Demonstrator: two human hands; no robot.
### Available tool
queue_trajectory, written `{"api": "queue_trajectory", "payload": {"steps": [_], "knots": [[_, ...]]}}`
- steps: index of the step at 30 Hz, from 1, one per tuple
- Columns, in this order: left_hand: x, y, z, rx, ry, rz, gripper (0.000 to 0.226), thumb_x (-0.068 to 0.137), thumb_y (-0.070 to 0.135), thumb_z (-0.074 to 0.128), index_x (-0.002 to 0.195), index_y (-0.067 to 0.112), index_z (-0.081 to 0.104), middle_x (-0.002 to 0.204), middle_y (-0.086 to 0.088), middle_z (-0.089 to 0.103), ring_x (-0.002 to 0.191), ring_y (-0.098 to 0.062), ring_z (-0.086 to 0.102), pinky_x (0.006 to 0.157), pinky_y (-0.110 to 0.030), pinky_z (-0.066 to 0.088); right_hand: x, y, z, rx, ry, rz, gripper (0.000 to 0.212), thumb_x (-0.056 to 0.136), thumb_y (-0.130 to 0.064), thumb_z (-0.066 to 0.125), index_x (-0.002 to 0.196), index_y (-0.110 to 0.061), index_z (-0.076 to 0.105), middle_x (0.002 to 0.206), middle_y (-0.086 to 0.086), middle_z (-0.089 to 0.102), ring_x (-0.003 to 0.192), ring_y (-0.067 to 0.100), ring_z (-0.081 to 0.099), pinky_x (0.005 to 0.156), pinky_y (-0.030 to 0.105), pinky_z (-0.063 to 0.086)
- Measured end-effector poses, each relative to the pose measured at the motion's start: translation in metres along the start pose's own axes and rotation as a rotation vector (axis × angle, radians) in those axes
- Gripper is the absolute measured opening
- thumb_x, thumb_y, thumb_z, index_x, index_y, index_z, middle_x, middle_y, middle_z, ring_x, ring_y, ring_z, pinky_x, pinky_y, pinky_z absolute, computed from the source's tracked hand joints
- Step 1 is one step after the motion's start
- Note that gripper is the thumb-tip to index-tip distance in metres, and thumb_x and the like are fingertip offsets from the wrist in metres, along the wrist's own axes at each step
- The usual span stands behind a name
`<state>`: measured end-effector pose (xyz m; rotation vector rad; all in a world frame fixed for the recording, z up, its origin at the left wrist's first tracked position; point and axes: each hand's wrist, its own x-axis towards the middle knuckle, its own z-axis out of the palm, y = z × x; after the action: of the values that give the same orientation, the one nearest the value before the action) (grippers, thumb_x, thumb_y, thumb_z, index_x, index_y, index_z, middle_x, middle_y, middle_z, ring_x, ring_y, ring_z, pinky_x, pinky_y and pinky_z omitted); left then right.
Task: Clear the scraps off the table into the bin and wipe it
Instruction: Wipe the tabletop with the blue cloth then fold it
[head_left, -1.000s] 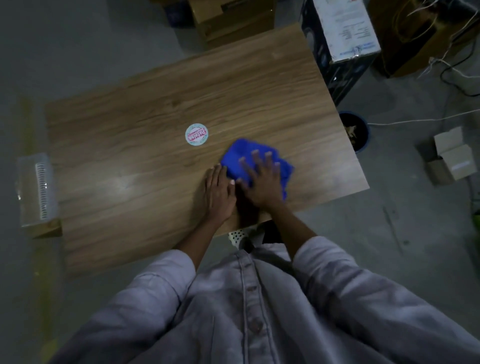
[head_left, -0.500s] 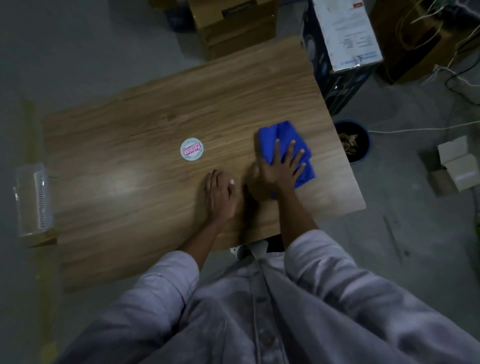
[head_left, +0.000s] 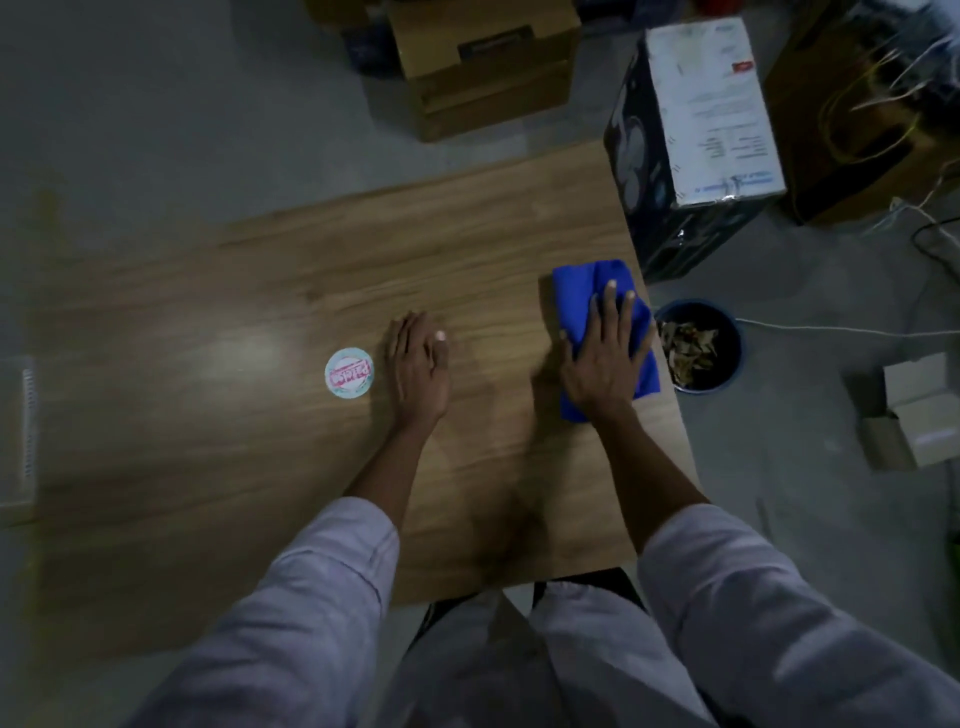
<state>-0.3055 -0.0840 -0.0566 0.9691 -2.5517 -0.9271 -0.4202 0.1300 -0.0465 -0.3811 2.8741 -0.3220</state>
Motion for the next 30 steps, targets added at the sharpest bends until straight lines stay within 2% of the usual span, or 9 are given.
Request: {"api": "queue_trajectory", "payload": {"steps": [4,8,10,15,17,22,25,27,30], "knots": [[0.047,-0.001,0.021,0.090,-0.024,0.084,0.054,0.103,0.045,0.036,0.141,0.014,0.057,0.152,-0.005,0.051,0.148,-0.025,0.036,0.121,-0.046,0.025,0.034,-0.052,0.020,0.121,0.038,-0.051,0.079,0.102,-0.063,0.029,0.163,-0.014,0.012,0.169,0.005,-0.006,0.157,0.029,-0.007,0.124,0.055,-0.011],[0.078,0.001,0.033,-0.062,0.041,0.038,0.056,0.102,0.051,0.041,0.145,0.017,0.054,0.155,-0.001,0.048,0.149,-0.018,0.034,0.120,-0.048,0.029,0.036,-0.085,0.040,0.078,-0.073,-0.746,0.069,0.098,-0.048,0.042,0.157,-0.012,0.036,0.167,0.009,0.022,0.156,0.031,0.013,0.123,0.058,0.014],[0.075,0.001,0.036,-0.069,0.106,0.054,0.058,0.101,0.050,0.045,0.147,0.015,0.050,0.155,-0.003,0.047,0.149,-0.018,0.035,0.118,-0.047,0.031,0.059,-0.061,0.034,0.086,-0.064,-0.872,0.062,0.101,-0.043,0.041,0.157,-0.015,0.037,0.166,0.006,0.027,0.156,0.028,0.015,0.124,0.055,0.016],[0.072,0.006,0.038,0.031,0.153,0.095,0.065,0.099,0.049,0.052,0.151,0.012,0.044,0.157,-0.005,0.044,0.150,-0.020,0.033,0.119,-0.047,0.029,0.131,-0.017,0.001,0.218,0.120,-0.277,0.056,0.105,-0.041,0.039,0.156,-0.018,0.038,0.166,0.002,0.029,0.156,0.025,0.014,0.125,0.053,0.014],[0.073,0.008,0.038,0.065,0.150,0.083,0.067,0.097,0.048,0.055,0.152,0.012,0.043,0.159,-0.004,0.042,0.150,-0.020,0.032,0.120,-0.047,0.028,0.143,-0.042,0.001,0.265,0.153,-0.187,0.055,0.103,-0.037,0.042,0.152,-0.014,0.045,0.162,0.005,0.036,0.154,0.030,0.021,0.125,0.049,0.011],[0.072,0.013,0.037,-0.043,0.216,0.031,0.071,0.098,0.045,0.051,0.155,0.005,0.035,0.162,-0.010,0.035,0.151,-0.024,0.031,0.119,-0.049,0.030,0.120,-0.128,0.031,0.310,0.019,-0.577,0.059,0.092,-0.034,0.045,0.144,-0.007,0.055,0.154,0.013,0.048,0.147,0.039,0.035,0.121,0.052,0.025],[0.074,0.009,0.037,-0.171,0.354,-0.087,0.068,0.100,0.038,0.051,0.153,0.000,0.035,0.161,-0.014,0.035,0.150,-0.029,0.031,0.115,-0.057,0.032,0.107,-0.112,0.025,0.300,-0.118,-0.766,0.060,0.091,-0.033,0.050,0.148,-0.014,0.051,0.159,0.005,0.042,0.152,0.030,0.028,0.123,0.047,0.021],[0.076,0.010,0.038,-0.145,0.347,-0.083,0.066,0.101,0.038,0.050,0.153,0.001,0.036,0.161,-0.013,0.035,0.150,-0.028,0.031,0.116,-0.057,0.032,0.111,-0.075,0.014,0.276,-0.101,-0.750,0.062,0.093,-0.032,0.051,0.154,-0.020,0.043,0.164,0.000,0.033,0.156,0.023,0.019,0.127,0.039,0.009],[0.075,0.014,0.037,-0.099,0.306,-0.070,0.067,0.101,0.044,0.048,0.154,0.006,0.036,0.161,-0.010,0.035,0.151,-0.024,0.031,0.117,-0.055,0.029,0.138,-0.035,-0.006,0.278,0.004,-0.440,0.057,0.102,-0.038,0.041,0.158,-0.024,0.033,0.166,-0.004,0.025,0.157,0.020,0.009,0.126,0.040,0.001]]}}
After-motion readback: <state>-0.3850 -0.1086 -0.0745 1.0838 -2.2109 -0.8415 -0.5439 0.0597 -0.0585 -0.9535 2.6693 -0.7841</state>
